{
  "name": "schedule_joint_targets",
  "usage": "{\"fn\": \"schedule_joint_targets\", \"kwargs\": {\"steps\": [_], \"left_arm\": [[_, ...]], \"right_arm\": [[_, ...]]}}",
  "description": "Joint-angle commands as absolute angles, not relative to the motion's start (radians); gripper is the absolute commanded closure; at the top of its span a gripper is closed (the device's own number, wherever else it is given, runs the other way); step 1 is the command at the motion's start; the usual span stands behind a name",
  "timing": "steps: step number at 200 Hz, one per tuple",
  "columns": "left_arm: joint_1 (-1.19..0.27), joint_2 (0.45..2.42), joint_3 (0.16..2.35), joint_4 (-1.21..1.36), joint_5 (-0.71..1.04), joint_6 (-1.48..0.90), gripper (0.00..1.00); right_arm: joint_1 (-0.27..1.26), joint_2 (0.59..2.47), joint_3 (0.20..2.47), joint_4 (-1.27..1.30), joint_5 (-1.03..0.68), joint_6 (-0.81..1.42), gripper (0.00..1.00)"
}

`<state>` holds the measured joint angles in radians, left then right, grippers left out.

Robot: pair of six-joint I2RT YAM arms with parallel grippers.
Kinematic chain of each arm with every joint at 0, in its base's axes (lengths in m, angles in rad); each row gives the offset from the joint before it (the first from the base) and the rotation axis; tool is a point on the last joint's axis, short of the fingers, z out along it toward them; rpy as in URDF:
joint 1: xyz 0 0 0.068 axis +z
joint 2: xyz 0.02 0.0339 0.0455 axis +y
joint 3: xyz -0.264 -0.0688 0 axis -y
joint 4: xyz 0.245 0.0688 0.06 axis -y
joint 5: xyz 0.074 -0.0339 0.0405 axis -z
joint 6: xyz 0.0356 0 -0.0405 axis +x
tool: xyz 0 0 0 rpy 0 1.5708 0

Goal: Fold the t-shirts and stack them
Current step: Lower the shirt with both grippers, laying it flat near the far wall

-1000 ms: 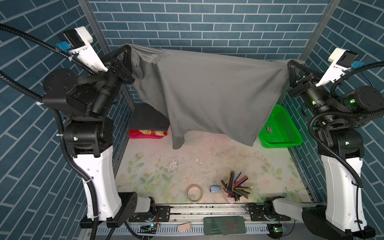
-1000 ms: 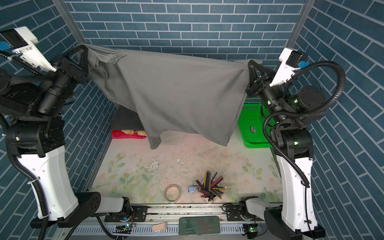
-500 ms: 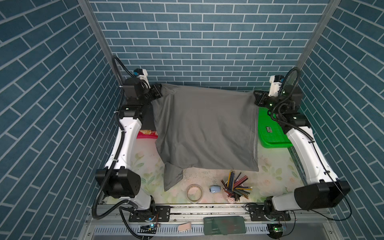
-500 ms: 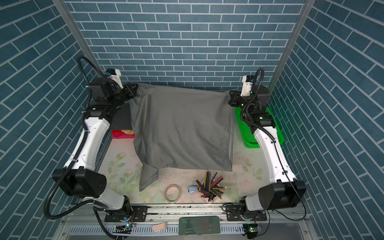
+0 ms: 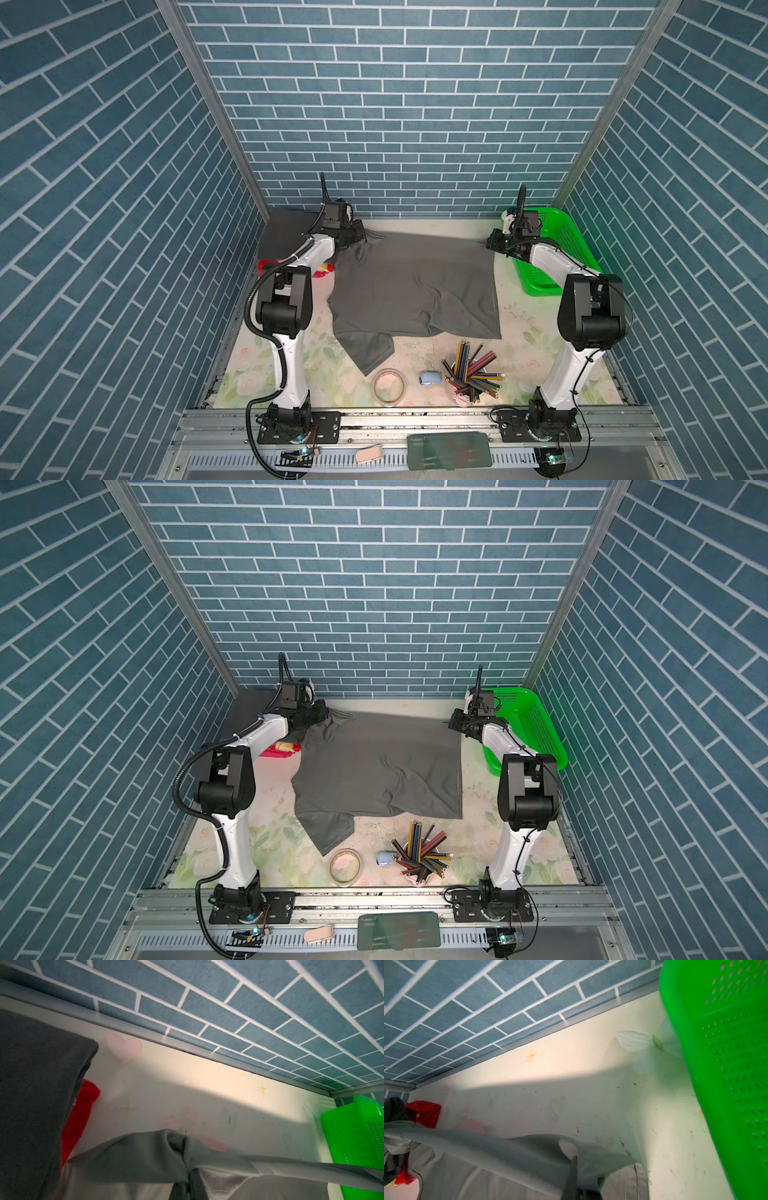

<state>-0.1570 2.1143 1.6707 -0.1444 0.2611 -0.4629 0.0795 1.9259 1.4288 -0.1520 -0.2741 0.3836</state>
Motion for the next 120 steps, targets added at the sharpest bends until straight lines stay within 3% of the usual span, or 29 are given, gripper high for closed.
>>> {"fn": "schedule_joint_targets", "kwargs": {"steps": [1,69,120], "left_arm": [[-0.158,2.170,1.783,-0.140,0.215,-0.445,1.00],[-0.162,2.370,2.098,-0.329,0.134,-0.428,1.00],[-0.166,2.350,2.108,-0.340,0.121,-0.397,1.00]], "right_arm": [[0.069,1.970,1.489,-0.106,-0.269,0.337,1.00],[0.058,2.138,1.662,-0.155,-0.283,0.334,1.00],[0.067,2.234,1.770,-0.195,-0.310,0.348,1.00]]}}
